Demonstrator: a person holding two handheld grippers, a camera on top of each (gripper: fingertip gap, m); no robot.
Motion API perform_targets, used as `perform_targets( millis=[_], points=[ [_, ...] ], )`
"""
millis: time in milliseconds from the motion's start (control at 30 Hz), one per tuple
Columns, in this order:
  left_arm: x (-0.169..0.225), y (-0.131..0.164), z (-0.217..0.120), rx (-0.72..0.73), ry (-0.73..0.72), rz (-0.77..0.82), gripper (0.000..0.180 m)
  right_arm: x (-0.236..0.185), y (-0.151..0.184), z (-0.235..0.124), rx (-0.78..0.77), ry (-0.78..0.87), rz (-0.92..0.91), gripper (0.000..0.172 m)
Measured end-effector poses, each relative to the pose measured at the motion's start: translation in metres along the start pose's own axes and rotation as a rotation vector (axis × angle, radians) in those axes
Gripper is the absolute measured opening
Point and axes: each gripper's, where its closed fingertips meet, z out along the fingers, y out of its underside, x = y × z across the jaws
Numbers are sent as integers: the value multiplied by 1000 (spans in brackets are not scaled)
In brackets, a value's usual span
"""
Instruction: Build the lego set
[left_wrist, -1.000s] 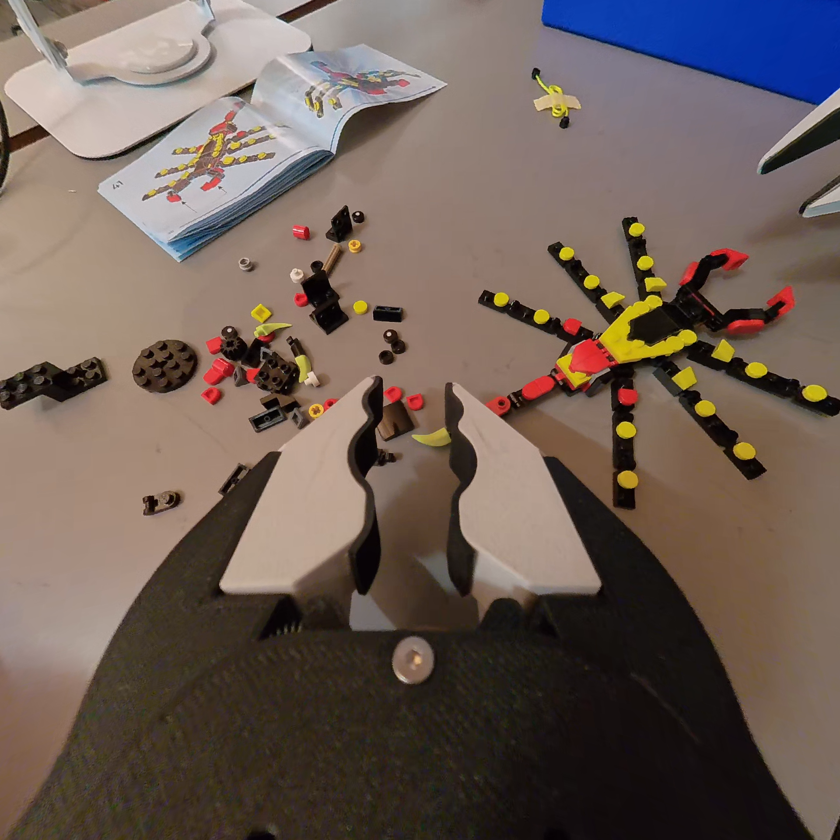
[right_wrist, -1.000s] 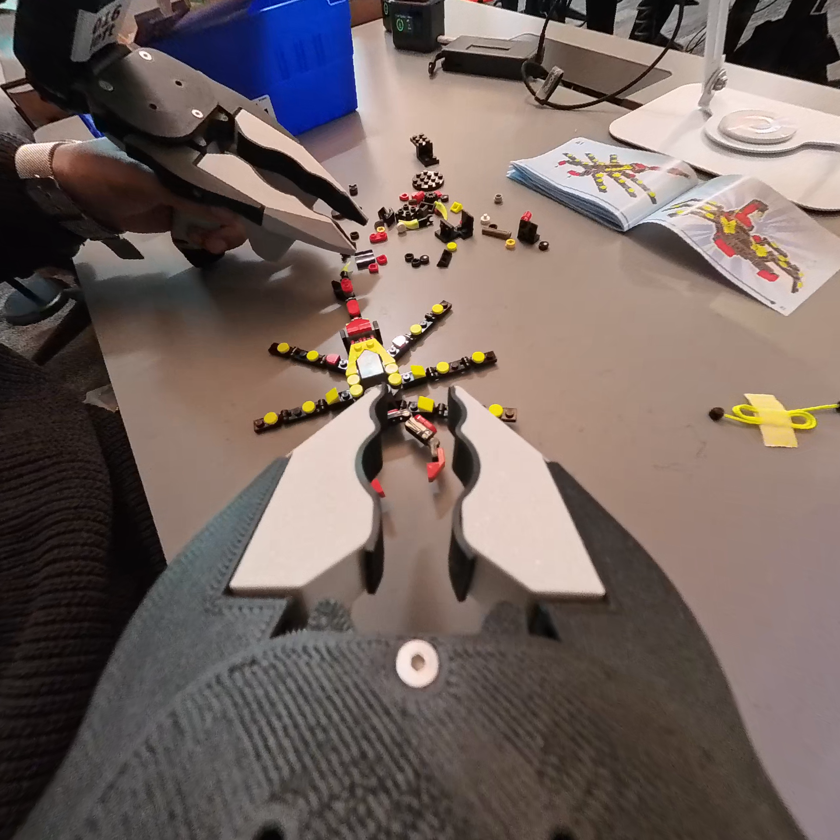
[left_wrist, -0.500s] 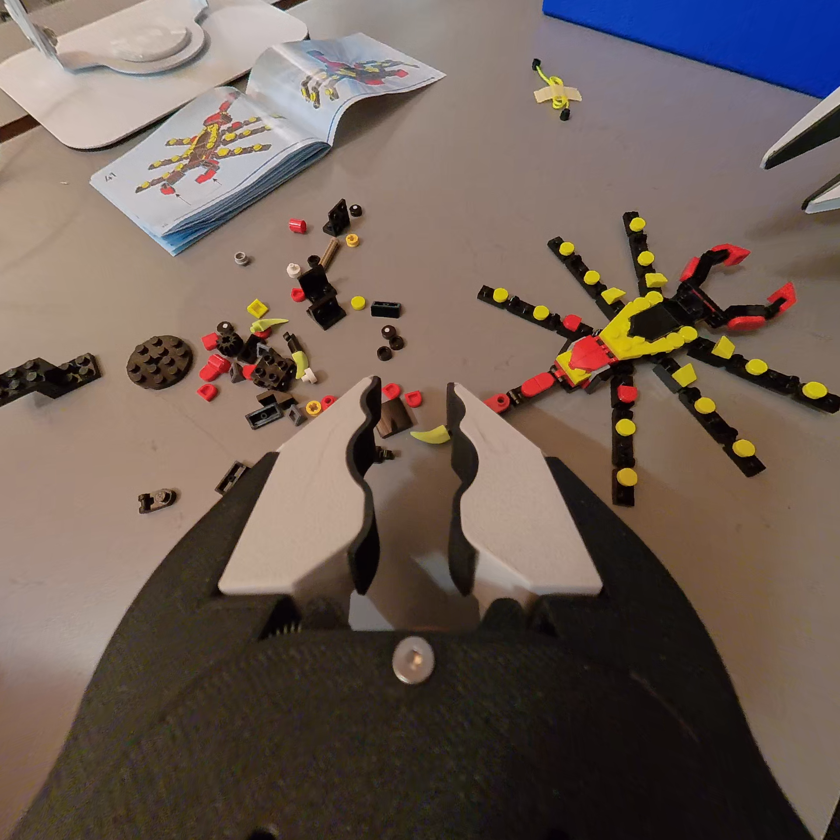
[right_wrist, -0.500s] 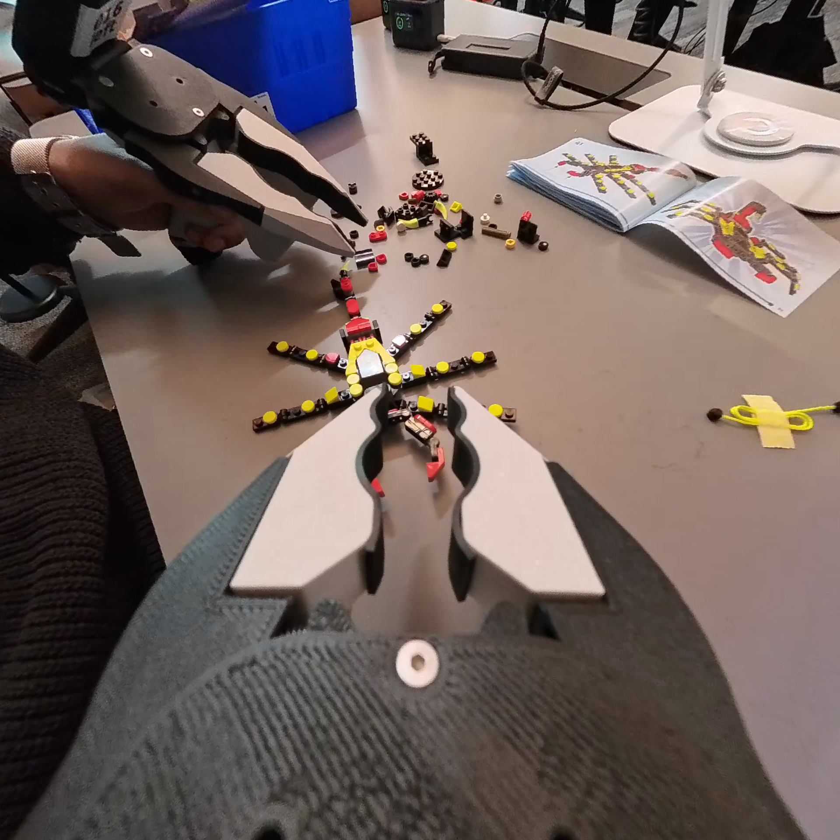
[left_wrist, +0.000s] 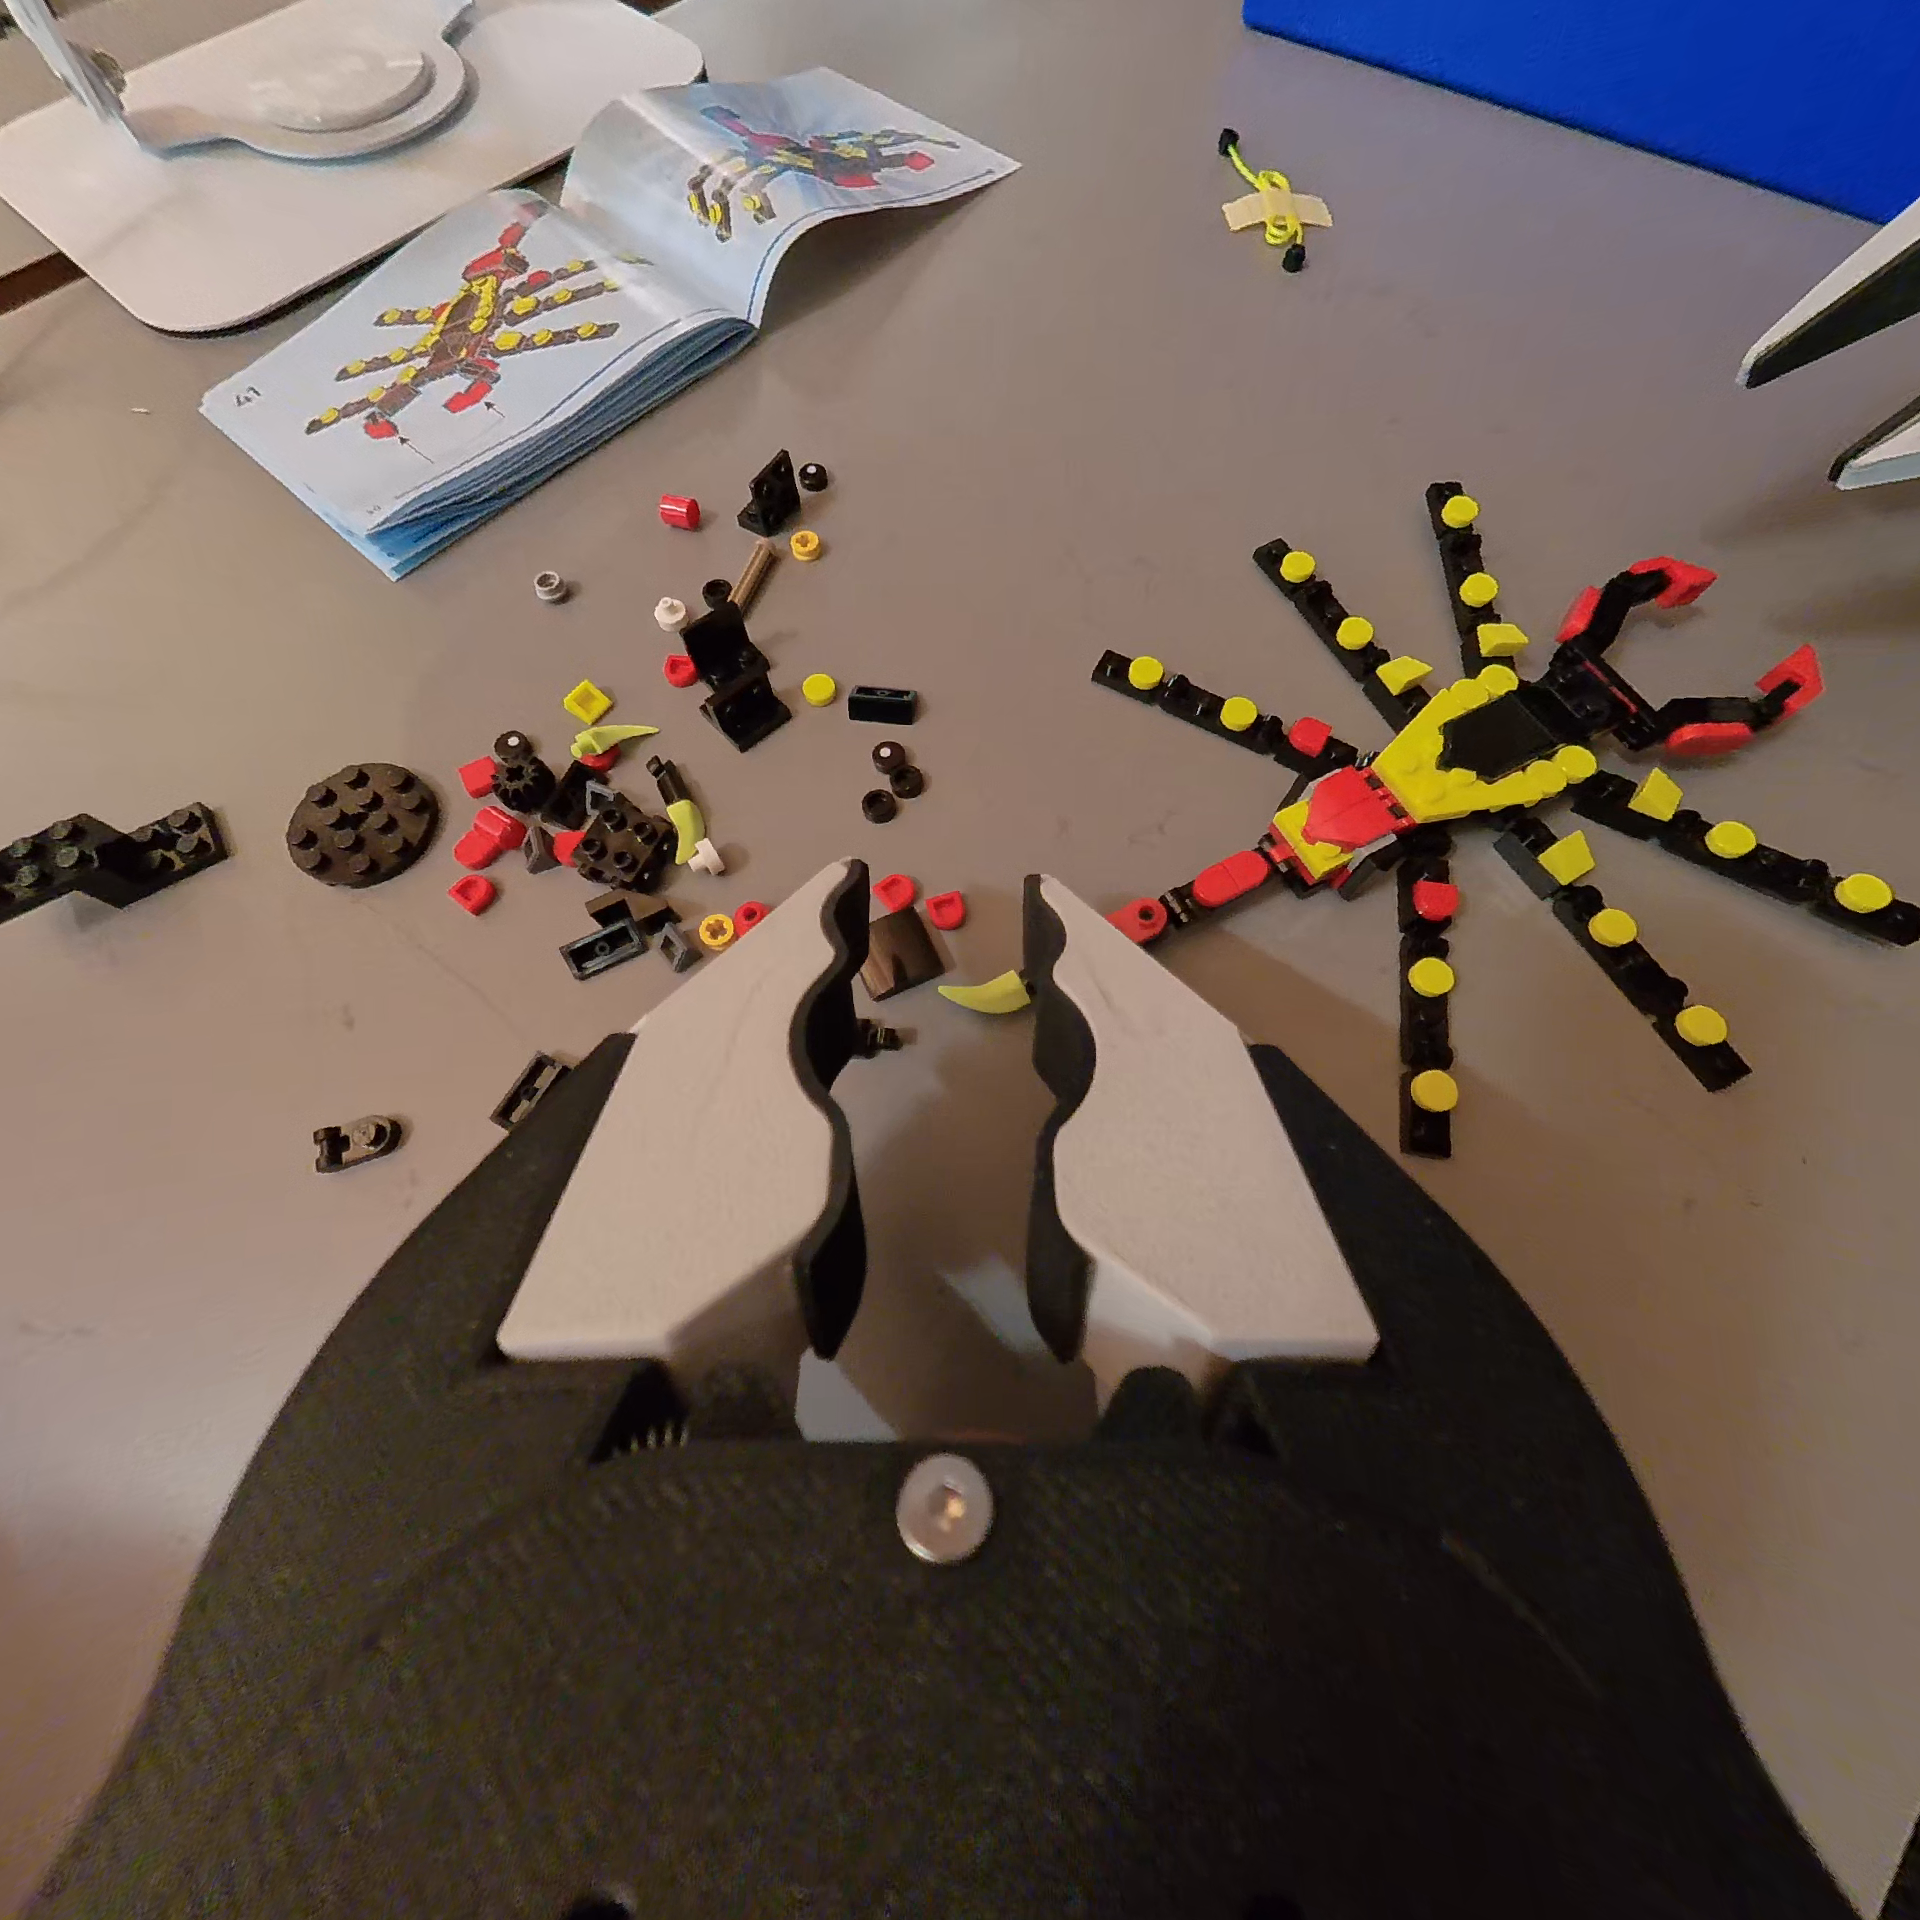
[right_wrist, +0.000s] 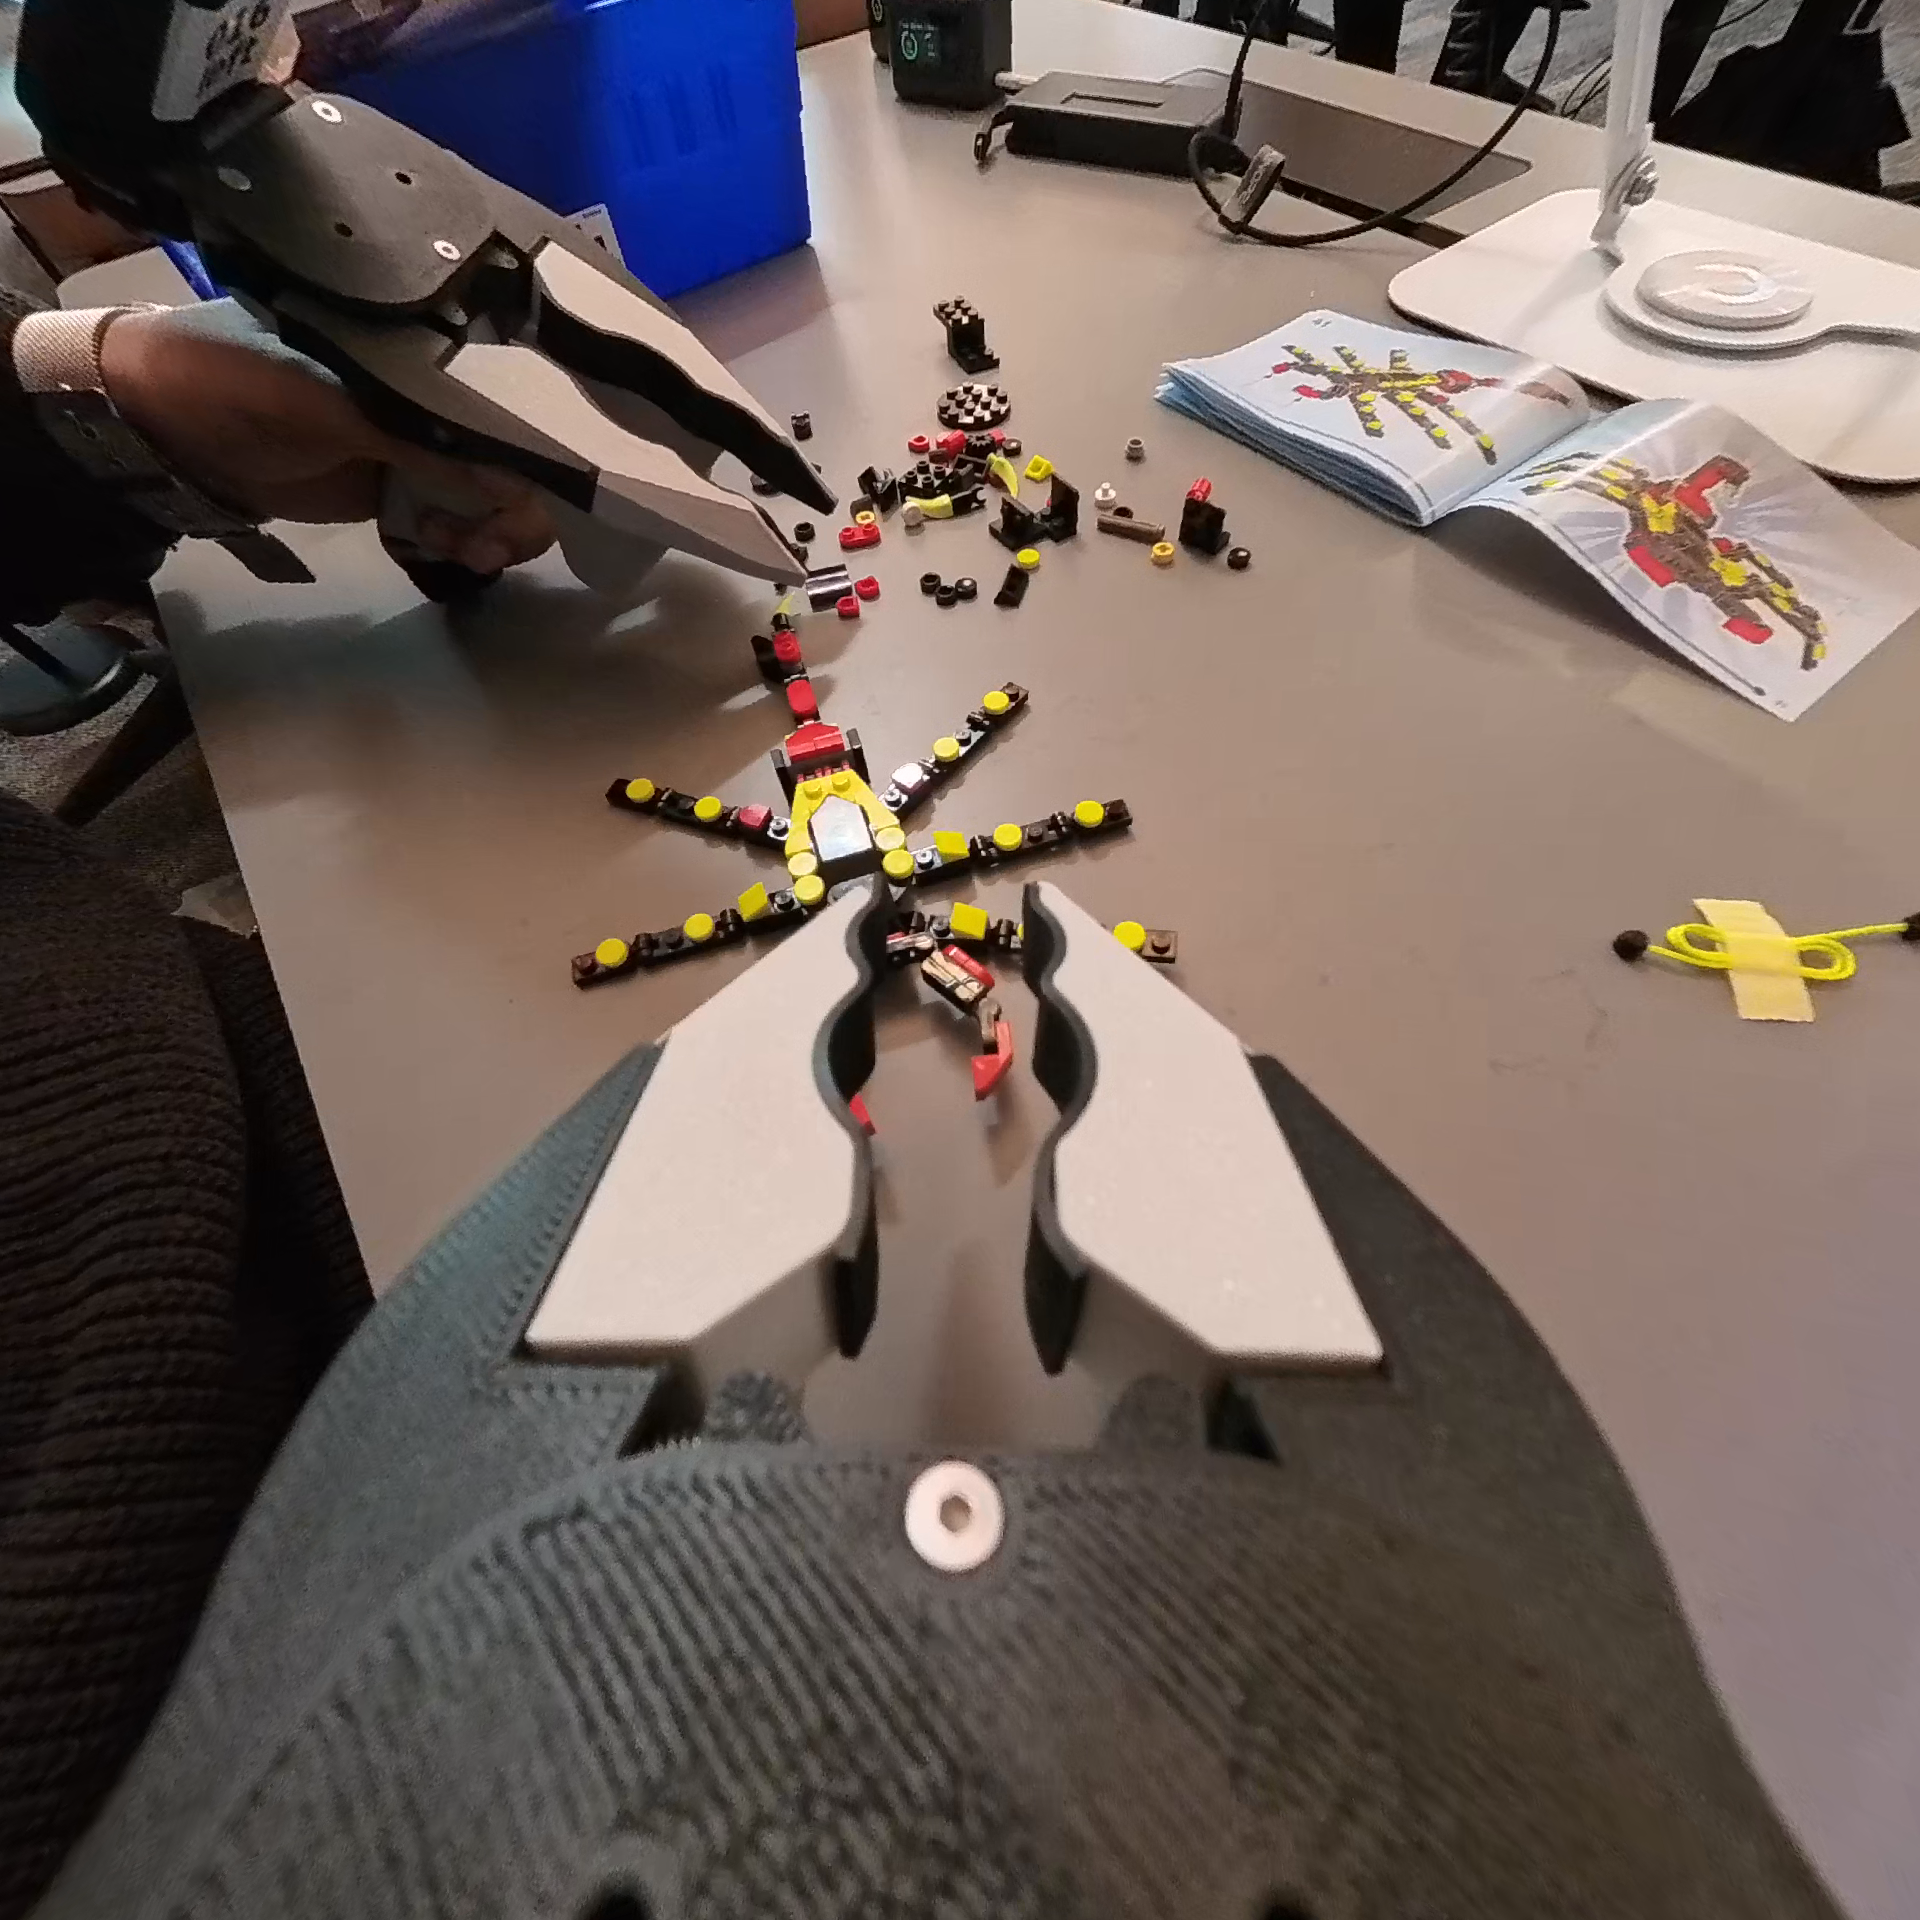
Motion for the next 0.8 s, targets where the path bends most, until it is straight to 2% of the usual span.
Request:
perform_targets(
  millis=[167,333,633,800],
  points=[
    [0,1,0,-5,6,-7,27,0,1,0,-6,4,-11,24],
    [20,4,-5,-4,131,86,28,-1,3,1,-18,12,-35,23],
    [30,18,0,-95,150,140,32,-16,1,12,-28,-39,-14,20],
    [42,24,2,-125,168,212,31,-26,6,20,-64,-47,-60,20]
  ],
)
